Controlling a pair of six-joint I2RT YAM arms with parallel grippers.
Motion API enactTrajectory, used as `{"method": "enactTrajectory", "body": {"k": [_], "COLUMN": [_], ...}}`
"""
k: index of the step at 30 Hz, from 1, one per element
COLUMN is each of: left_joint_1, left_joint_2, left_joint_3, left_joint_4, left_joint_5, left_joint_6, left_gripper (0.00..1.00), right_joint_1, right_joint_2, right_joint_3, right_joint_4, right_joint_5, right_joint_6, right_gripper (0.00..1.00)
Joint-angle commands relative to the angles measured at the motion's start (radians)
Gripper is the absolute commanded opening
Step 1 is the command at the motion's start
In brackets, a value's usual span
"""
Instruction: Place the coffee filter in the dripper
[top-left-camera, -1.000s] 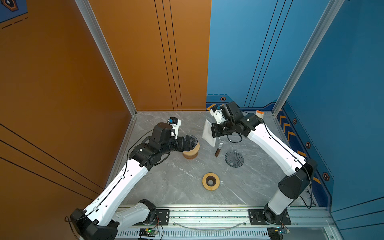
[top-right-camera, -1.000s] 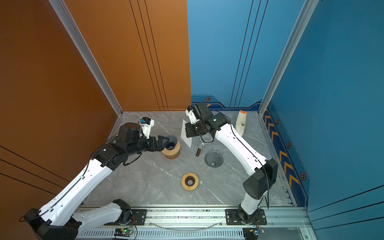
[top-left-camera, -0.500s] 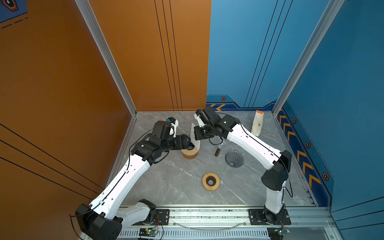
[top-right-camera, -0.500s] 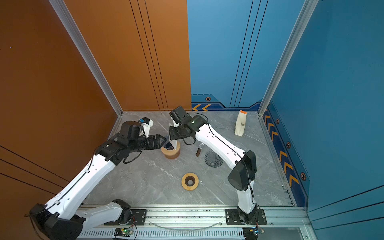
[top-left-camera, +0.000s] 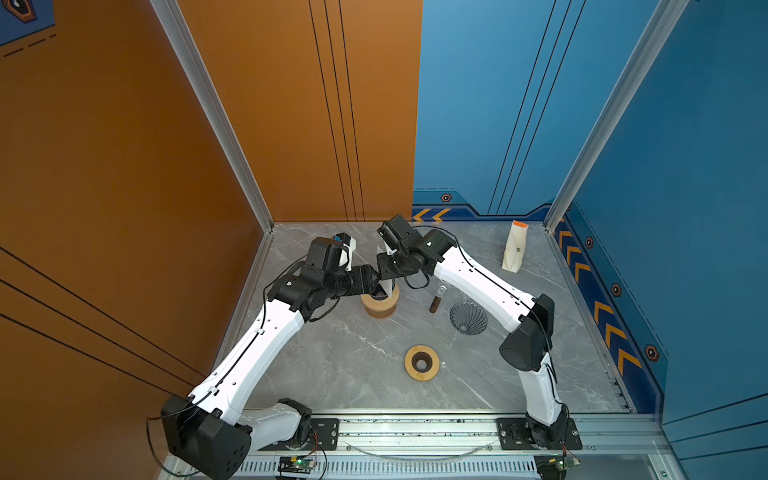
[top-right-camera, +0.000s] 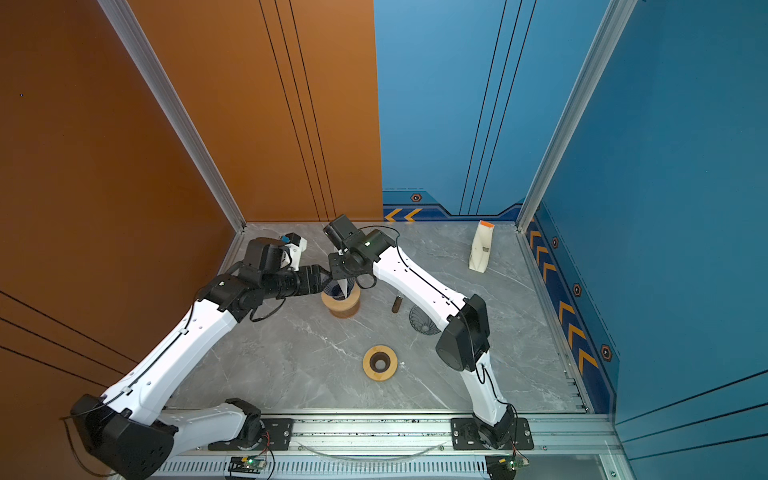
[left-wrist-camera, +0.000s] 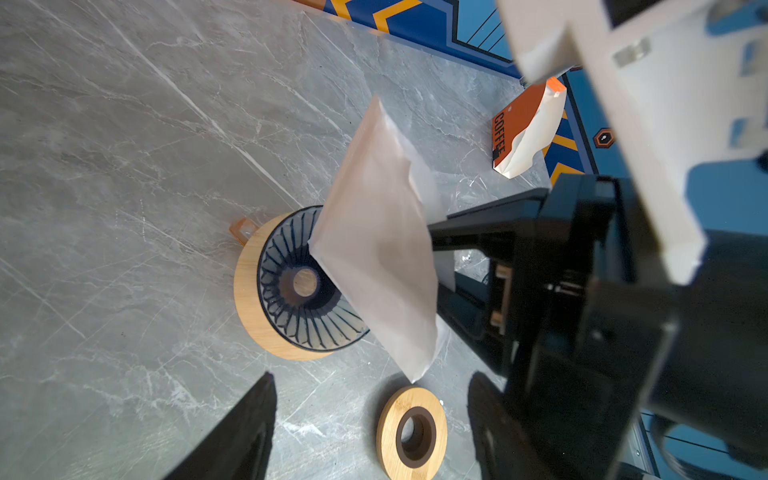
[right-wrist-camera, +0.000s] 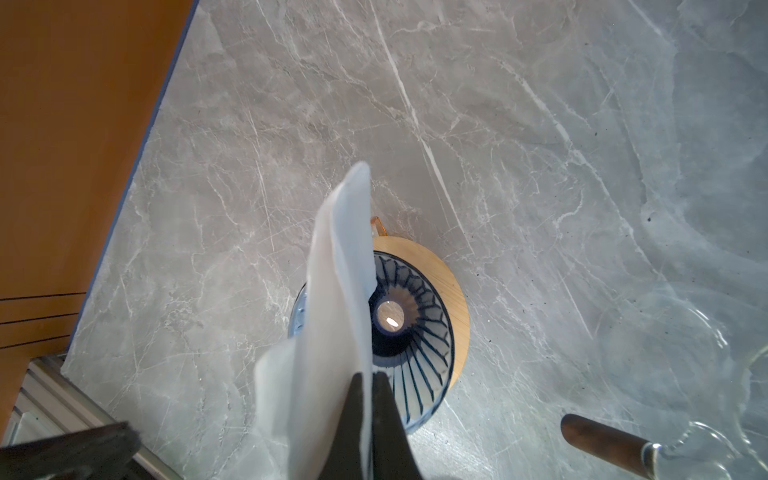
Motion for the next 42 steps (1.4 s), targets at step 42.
{"method": "enactTrajectory", "body": {"k": [42], "left_joint_1": [0.086], "left_joint_2": [0.108], "left_joint_3": [-0.036], "left_joint_4": [0.176], "left_joint_5": [0.193], "left_joint_6": [-0.102], "left_gripper": [0.75], "right_joint_1": [0.009], "right_joint_2": [0.083], "right_joint_3": [0.082], "right_joint_4": [-0.02], "right_joint_5": [-0.146], "right_joint_6": [0.014], "right_gripper": [0.0]}}
